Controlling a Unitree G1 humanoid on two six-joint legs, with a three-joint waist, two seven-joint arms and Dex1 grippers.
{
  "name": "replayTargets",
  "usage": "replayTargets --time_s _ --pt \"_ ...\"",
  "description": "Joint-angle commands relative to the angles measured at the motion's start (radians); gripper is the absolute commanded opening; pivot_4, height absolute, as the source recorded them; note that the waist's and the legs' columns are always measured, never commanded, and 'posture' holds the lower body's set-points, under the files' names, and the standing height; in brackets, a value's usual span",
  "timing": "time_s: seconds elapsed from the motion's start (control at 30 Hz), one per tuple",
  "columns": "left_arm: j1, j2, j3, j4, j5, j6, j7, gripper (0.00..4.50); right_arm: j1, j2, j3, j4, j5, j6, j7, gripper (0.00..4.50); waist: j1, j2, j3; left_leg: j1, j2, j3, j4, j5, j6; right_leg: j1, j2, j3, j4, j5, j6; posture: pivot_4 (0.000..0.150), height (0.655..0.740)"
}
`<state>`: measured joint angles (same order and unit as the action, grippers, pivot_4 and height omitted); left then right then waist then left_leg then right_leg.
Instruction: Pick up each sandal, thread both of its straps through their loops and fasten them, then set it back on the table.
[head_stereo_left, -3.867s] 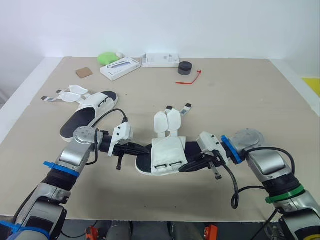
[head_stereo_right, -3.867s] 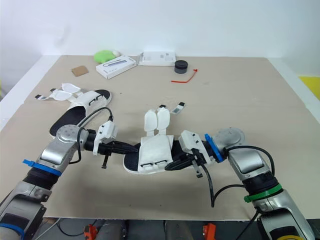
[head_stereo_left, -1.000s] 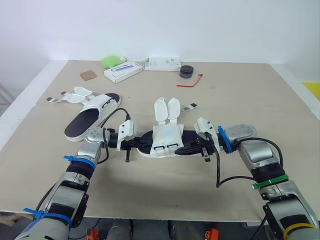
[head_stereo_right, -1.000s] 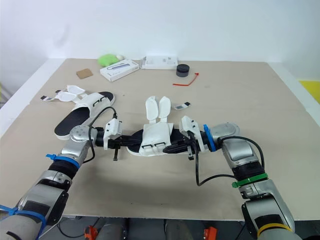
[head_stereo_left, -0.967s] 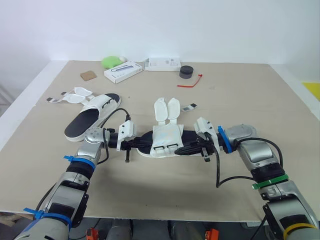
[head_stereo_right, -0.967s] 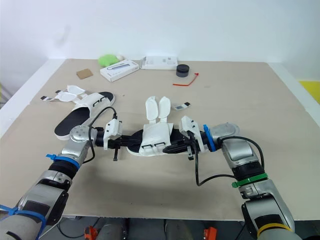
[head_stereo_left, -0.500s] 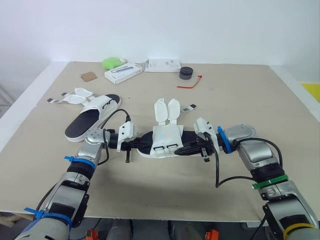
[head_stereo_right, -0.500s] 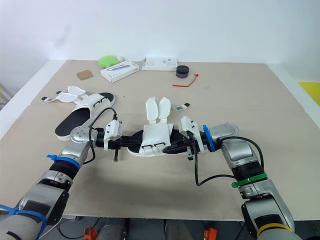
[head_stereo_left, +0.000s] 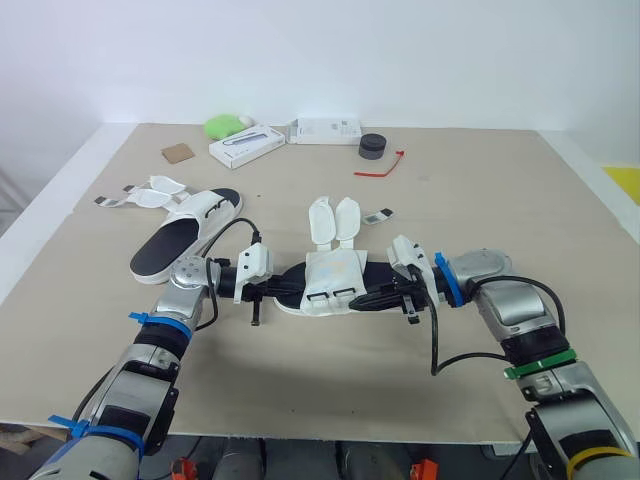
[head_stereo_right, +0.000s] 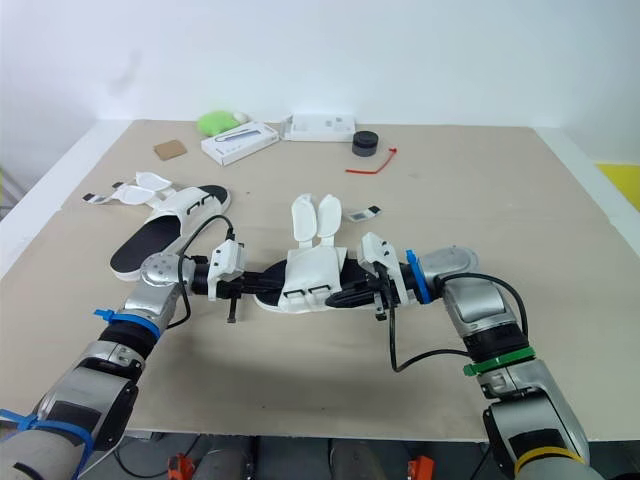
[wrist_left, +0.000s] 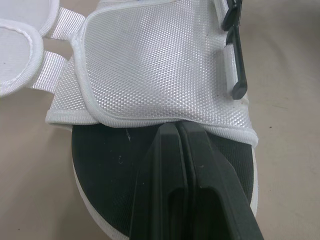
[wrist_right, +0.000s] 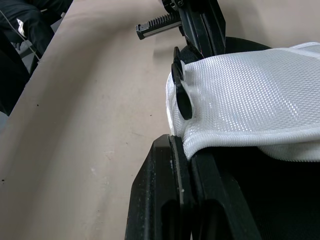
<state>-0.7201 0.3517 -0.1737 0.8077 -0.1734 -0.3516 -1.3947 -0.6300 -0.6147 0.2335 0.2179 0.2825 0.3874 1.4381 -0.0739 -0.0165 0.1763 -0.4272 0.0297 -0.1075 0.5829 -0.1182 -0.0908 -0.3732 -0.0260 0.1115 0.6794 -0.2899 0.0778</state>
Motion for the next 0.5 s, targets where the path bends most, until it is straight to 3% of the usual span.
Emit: replayTargets --time_s 0.03,0.1,0.13,0.2,0.27,0.4,0.5 --pt "0.069 -0.001 -0.092 0.078 0.112 0.024 -0.017 0.0 0.002 -0.024 -0.011 -0.048 0.03 0.052 0.019 1.18 0.001 0.0 -0.001 0.0 0.0 0.0 0.0 0.0 0.0 0.0 0.0 0.0 0.0 0.0 0.0 0.15 0.74" --pt "0.069 -0.003 -0.092 0.075 0.11 0.023 -0.019 0.0 0.015 -0.044 -0.009 -0.072 0.03 0.069 0.026 2.28 0.002 0.0 -0.001 0.0 0.0 0.0 0.0 0.0 -0.001 0.0 0.0 0.0 0.0 -0.001 0.0 0.15 0.74" --pt "0.07 -0.003 -0.092 0.073 0.11 0.023 -0.019 0.0 0.023 -0.055 -0.011 -0.086 0.033 0.076 0.029 2.28 0.003 0.0 -0.002 0.0 0.0 0.0 0.0 -0.001 -0.001 0.0 0.0 0.0 0.0 -0.001 0.0 0.15 0.74" --pt "0.069 -0.005 -0.093 0.073 0.11 0.021 -0.019 0.0 0.035 -0.083 -0.024 -0.111 0.036 0.088 0.029 3.66 0.004 0.0 -0.003 0.0 -0.001 0.0 0.0 -0.002 -0.003 0.0 -0.001 0.0 -0.001 -0.003 0.0 0.15 0.74" --pt "0.07 -0.006 -0.093 0.069 0.11 0.02 -0.02 0.0 0.043 -0.146 -0.049 -0.129 0.027 0.099 0.029 4.11 0.005 0.001 -0.004 0.0 -0.001 0.0 0.0 -0.002 -0.003 0.001 -0.001 0.0 -0.001 -0.003 0.0 0.15 0.74" --pt "0.071 -0.007 -0.093 0.066 0.109 0.016 -0.022 0.0 -0.016 -0.226 -0.116 -0.126 0.086 0.189 0.03 4.11 0.008 0.001 -0.004 -0.001 -0.002 0.0 0.0 -0.003 -0.004 0.0 -0.003 0.0 -0.003 -0.004 0.001 0.15 0.74" --pt "0.067 -0.009 -0.094 0.077 0.112 0.007 -0.021 0.0 -0.154 -0.184 -0.215 -0.044 0.165 0.29 -0.05 4.11 0.004 0.005 -0.006 0.0 -0.001 0.0 0.0 -0.004 -0.004 0.0 -0.003 0.0 -0.003 -0.004 0.001 0.15 0.74"
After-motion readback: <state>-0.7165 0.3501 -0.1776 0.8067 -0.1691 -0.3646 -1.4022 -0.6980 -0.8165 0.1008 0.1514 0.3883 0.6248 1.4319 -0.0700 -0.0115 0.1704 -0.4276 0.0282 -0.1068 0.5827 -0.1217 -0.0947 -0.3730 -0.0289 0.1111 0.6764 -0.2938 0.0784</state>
